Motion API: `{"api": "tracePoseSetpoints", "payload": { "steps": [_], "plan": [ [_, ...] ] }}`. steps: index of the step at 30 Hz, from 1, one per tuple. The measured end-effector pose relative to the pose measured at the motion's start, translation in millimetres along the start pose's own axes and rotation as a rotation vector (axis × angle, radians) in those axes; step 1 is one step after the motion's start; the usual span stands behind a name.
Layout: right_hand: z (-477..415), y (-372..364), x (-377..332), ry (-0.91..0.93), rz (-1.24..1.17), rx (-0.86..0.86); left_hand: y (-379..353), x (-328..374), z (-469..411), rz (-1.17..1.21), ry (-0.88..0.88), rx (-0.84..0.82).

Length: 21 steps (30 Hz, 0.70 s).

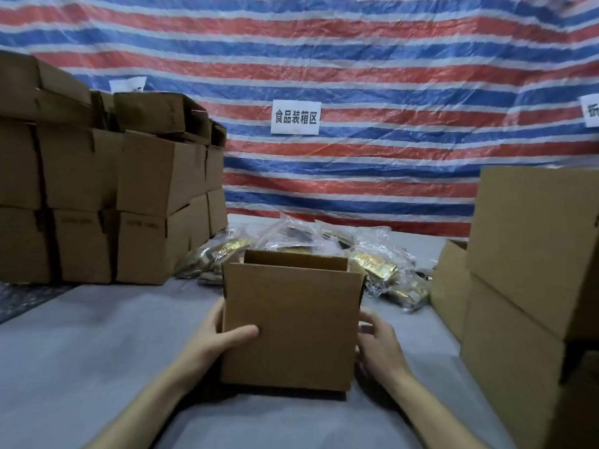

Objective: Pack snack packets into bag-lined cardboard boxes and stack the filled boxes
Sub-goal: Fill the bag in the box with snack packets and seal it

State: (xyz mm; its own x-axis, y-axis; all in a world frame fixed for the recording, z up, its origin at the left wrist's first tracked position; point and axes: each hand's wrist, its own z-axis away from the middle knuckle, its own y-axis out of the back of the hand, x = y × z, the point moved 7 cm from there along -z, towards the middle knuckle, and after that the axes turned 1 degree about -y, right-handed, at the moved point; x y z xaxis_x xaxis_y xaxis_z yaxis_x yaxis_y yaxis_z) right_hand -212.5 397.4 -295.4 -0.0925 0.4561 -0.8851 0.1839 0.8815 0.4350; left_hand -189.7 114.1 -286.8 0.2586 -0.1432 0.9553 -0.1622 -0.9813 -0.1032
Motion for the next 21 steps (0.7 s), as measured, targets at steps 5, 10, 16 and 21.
{"api": "tracePoseSetpoints", "payload": {
  "steps": [5,10,16,21],
  "plan": [
    [-17,-7,-12,-0.032,0.311,-0.204,-4,4,5,-0.034,0.013,-0.046],
    [-10,-6,-10,0.03,0.475,-0.024,-2,4,5,-0.057,0.013,-0.044],
    [-13,14,-5,0.068,0.121,0.203,-1,-1,5,-0.098,0.01,-0.031],
    [-7,45,-1,0.079,-0.341,0.529,3,-5,2,-0.107,0.006,0.001]
  ]
}}
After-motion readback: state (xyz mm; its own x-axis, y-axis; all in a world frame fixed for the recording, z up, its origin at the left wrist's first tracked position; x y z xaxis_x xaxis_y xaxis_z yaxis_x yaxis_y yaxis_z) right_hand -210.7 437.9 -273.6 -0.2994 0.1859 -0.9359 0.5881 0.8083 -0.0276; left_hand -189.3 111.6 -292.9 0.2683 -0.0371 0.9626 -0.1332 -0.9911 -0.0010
